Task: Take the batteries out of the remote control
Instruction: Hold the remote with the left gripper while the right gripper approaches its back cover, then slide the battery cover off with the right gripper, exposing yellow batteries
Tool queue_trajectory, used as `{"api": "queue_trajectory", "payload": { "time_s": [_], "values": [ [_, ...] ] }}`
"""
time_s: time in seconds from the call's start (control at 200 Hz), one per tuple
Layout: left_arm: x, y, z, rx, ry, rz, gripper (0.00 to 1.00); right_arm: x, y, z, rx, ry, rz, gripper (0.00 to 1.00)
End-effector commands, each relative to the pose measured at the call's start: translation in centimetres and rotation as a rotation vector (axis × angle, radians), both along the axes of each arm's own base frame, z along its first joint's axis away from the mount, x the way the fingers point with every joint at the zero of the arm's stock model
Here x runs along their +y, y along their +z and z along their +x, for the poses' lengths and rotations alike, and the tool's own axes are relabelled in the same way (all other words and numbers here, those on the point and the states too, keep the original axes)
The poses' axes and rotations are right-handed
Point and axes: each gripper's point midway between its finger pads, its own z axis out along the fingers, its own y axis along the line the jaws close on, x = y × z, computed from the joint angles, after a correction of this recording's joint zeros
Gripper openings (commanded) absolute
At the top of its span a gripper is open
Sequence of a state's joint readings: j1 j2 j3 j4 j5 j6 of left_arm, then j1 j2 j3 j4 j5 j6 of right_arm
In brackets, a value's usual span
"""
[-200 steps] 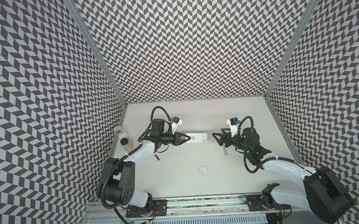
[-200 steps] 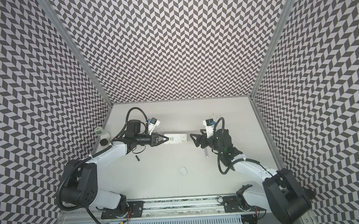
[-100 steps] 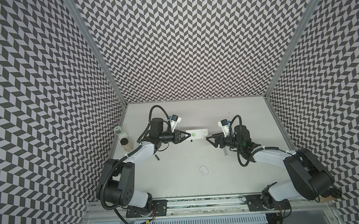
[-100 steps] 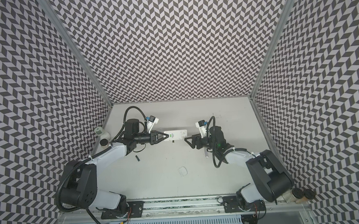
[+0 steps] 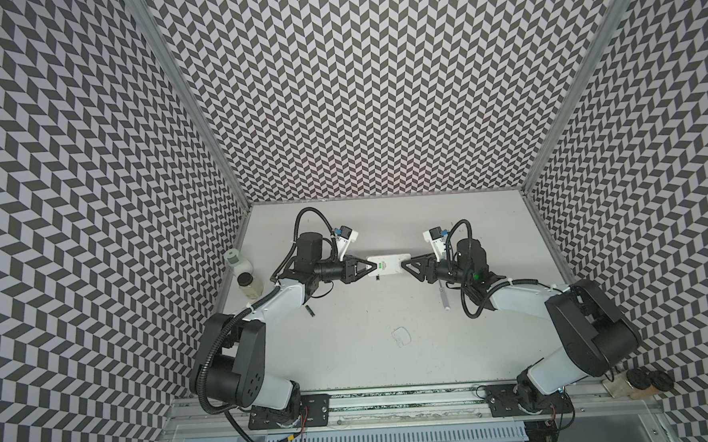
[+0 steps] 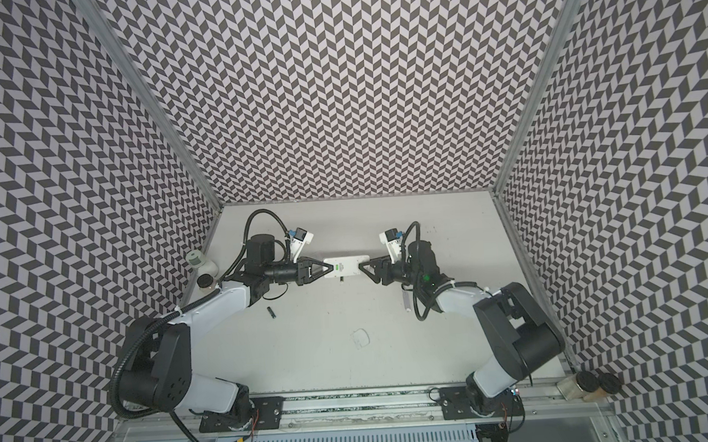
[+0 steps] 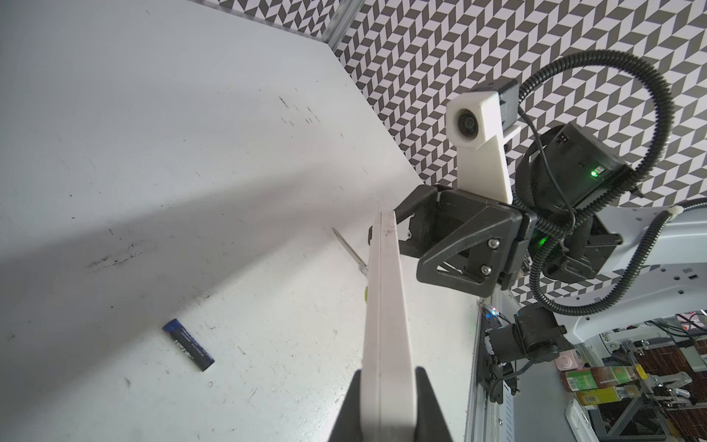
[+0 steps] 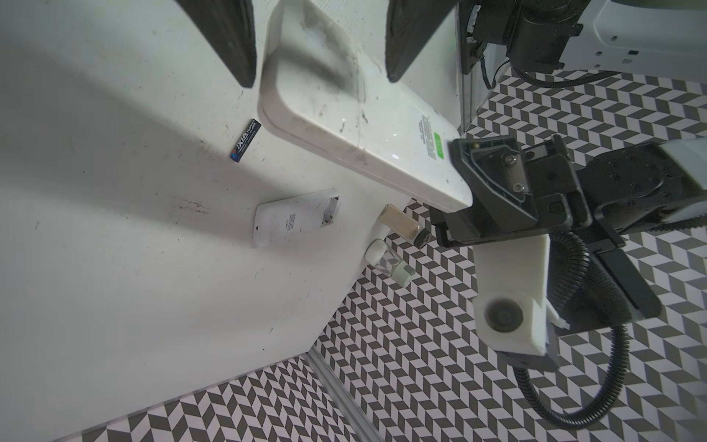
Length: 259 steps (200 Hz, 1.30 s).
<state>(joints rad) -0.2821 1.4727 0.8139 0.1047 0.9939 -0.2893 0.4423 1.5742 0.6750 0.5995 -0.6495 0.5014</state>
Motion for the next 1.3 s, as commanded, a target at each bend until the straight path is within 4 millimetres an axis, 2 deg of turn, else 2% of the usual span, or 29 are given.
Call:
{"api": "queue_trajectory", "payload": {
  "time_s": [0.0,0.085,0.22,0.28,0.486,0.606,0.811,0.981,1.292],
  "values": [
    [-0.6,1.6,-0.1,-0.055,-0.033,-0.036,0.0,0.7,0.8,0.4,-0.029,0.016,0.024,0.51],
    [-0.5,1.7,0.2,-0.058,-0.024,-0.031,0.0,0.8,0.2,0.5,-0.017,0.015,0.007,0.5],
    [-0.7,2.1,-0.2,-0.068,-0.043,-0.041,0.0,0.9,0.2,0.7,-0.019,0.014,-0.015,0.4],
    [-0.7,1.9,0.0,-0.068,-0.035,-0.036,0.0,0.7,-0.4,0.8,-0.018,0.003,-0.038,0.34],
    [-0.8,2.4,-0.2,-0.076,-0.051,-0.047,0.0,0.2,-1.3,1.2,-0.001,-0.032,-0.083,0.21],
    [-0.7,2.4,0.1,-0.079,-0.037,-0.03,0.0,-0.2,-1.8,1.4,0.017,-0.051,-0.114,0.2],
    [-0.4,1.5,0.7,-0.081,-0.005,0.002,0.0,0.0,-0.2,0.5,-0.012,-0.016,-0.099,0.17],
    [-0.8,1.9,0.5,-0.075,-0.027,-0.022,0.0,0.8,0.9,-0.4,-0.016,0.021,-0.054,0.1],
    [-0.9,1.9,0.4,-0.079,-0.03,-0.014,0.0,1.7,0.2,-0.4,0.01,0.045,-0.048,0.04]
  ]
}}
